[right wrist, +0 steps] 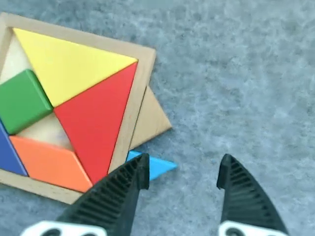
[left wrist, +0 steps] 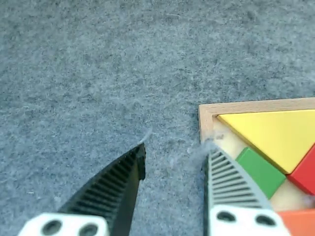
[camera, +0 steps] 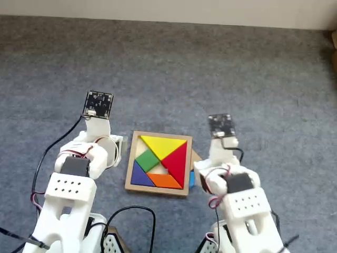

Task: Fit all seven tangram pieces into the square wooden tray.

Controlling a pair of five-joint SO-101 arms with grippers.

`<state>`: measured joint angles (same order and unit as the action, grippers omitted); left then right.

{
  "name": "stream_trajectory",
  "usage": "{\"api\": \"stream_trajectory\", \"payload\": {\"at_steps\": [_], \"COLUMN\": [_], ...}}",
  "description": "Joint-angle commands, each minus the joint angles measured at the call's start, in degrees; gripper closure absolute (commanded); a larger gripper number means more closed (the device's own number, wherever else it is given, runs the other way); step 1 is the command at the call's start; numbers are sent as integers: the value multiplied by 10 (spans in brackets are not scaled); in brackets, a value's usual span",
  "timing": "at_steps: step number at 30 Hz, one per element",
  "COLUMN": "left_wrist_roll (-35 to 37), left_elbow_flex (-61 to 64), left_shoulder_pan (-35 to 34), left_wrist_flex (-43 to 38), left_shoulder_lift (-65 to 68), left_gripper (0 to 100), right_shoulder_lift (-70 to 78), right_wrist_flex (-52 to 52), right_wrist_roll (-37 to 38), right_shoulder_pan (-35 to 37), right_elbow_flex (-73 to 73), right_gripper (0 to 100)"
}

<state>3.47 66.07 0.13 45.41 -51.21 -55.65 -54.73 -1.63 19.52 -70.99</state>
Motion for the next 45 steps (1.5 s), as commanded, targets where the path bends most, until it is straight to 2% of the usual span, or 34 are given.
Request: {"api": "stream_trajectory", "payload": {"at_steps": [1, 10, 16, 19, 23, 28, 33, 37, 40, 43, 45], "left_wrist_roll": [7, 6, 6, 5, 5, 5, 5, 5, 5, 5, 5], "left_elbow_flex": [-6, -7, -7, -7, -3, -2, -2, -2, -2, -2, -2], "left_shoulder_pan": [-8, -8, -8, -8, -8, -8, -8, -8, -8, -8, -8], "left_wrist_flex": [-1, -1, -1, -2, -15, -15, -15, -15, -15, -15, -15], "left_shoulder_lift": [-16, -16, -16, -16, -16, -16, -16, -16, -16, -15, -15], "left_gripper": [800, 800, 800, 800, 800, 800, 800, 800, 800, 800, 800], "right_shoulder_lift": [81, 229, 280, 282, 272, 179, 77, 49, 72, 126, 172], "right_wrist_flex": [48, 158, 168, 167, 160, 87, 14, 29, 86, 87, 87], "right_wrist_roll": [-8, -8, -6, -5, -6, -9, -85, -105, -96, -34, -25], "right_shoulder_pan": [40, 56, -32, -54, -52, -42, 8, 21, 18, 13, 13], "right_elbow_flex": [34, 37, 61, 67, 68, 69, 65, 65, 65, 68, 92], "right_gripper": [770, 770, 770, 770, 770, 770, 769, 767, 767, 767, 767]}}
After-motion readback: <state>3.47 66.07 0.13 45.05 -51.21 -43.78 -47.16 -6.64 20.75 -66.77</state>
